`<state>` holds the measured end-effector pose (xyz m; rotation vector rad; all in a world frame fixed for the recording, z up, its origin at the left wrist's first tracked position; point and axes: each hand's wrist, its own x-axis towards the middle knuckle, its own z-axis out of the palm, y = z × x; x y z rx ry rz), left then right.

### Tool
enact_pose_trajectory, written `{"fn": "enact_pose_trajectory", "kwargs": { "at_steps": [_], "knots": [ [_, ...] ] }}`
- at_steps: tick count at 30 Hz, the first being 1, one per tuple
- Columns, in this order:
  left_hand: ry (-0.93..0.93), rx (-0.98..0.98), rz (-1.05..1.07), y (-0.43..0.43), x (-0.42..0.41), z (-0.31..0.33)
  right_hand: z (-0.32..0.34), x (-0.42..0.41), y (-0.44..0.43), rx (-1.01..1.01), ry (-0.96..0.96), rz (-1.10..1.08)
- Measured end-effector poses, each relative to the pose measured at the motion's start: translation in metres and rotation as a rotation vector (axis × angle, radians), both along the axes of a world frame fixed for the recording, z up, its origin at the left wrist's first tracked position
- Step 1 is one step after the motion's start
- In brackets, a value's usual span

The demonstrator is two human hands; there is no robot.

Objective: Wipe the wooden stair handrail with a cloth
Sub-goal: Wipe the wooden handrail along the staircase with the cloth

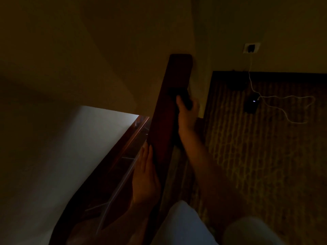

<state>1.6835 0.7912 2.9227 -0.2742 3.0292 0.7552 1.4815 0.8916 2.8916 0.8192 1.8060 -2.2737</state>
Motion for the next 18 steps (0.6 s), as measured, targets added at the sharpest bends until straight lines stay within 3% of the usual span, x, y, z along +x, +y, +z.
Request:
{"fn": "enact_pose_trajectory", "kwargs": {
  "at_steps": [3, 6, 10, 18],
  "knots": [
    [0.026, -0.023, -0.009, -0.003, 0.001, -0.005, 0.008, -0.09, 0.029, -0.134, -0.104, -0.03],
    [0.029, -0.015, -0.027, -0.007, 0.001, -0.009, 0.012, -0.121, 0.044, -0.079, -0.134, 0.032],
    [0.041, -0.02, -0.047, -0.01, 0.003, -0.013, 0.013, -0.133, 0.042, 0.147, 0.052, -0.01],
    [0.059, -0.04, -0.066, -0.005, 0.0, -0.006, 0.003, -0.093, 0.037, 0.058, -0.009, 0.014]
  ]
}}
